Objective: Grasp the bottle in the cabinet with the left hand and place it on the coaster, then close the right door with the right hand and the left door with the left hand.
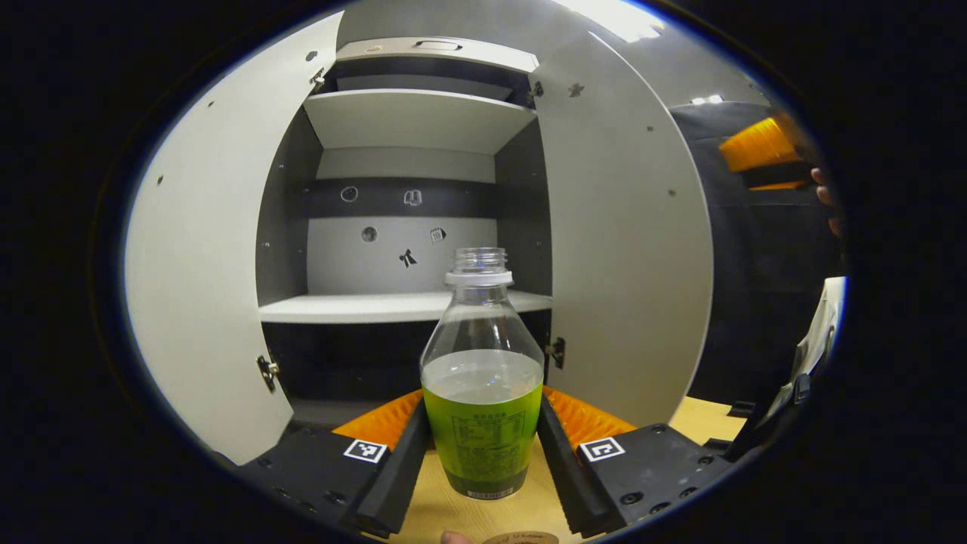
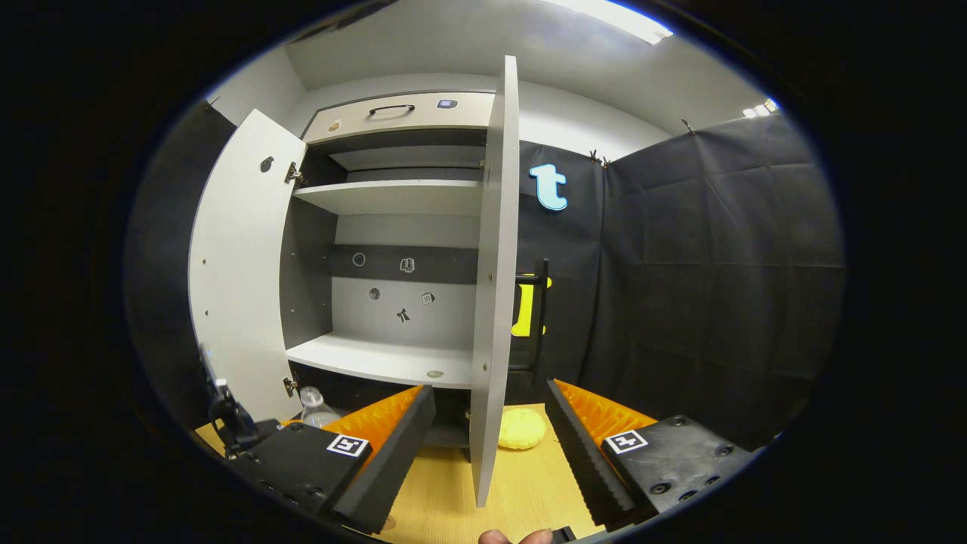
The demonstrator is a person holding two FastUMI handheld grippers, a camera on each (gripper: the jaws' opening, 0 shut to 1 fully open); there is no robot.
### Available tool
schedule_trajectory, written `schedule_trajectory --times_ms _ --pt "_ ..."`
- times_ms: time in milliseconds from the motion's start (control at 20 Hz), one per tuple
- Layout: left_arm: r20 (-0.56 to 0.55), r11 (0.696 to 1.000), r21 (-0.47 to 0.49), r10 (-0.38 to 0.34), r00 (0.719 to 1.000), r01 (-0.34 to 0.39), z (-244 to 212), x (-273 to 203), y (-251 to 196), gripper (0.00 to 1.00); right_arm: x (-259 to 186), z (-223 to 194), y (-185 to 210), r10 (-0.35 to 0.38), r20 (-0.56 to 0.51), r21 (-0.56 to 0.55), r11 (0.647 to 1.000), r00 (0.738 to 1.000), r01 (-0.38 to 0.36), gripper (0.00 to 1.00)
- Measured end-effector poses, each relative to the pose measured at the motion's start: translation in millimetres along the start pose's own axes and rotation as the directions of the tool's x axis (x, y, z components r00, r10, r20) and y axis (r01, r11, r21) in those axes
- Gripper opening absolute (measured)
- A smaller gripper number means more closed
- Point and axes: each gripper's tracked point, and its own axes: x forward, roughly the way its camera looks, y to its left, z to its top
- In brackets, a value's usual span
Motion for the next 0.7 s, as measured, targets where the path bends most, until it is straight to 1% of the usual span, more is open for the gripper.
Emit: schedule_trajectory --times_ms 100,250,400,550,700 --pt "-0.017 0.999 -0.003 -0.037 0.999 0.037 -27.1 -12.0 -11.3 0.78 -1.5 0.9 -0.8 -0.004 0.0 -0.001 1.0 1.0 0.004 0.97" --pt "-0.075 0.996 -0.006 -0.085 0.994 0.085 -70.5 -24.8 -21.7 0.78 -5.2 1.3 -9.6 -0.028 -0.012 0.006 1.0 1.0 0.028 0.97" --pt "-0.125 0.994 0.003 -0.109 0.986 0.11 -102.7 -33.9 -26.6 0.79 -8.0 3.1 -21.6 -0.063 -0.012 -0.001 0.998 0.998 0.063 0.98" --pt "-0.143 0.993 -0.014 -0.119 0.982 0.118 -121.5 -38.6 -30.1 0.78 -10.3 2.3 -34.8 -0.098 -0.014 -0.041 0.994 0.995 0.098 0.97" --pt "-0.152 0.99 -0.019 -0.142 0.978 0.14 -132.9 -38.1 -33.0 0.79 -11.6 0.5 -37.1 -0.113 -0.026 -0.046 0.993 0.993 0.111 0.98"
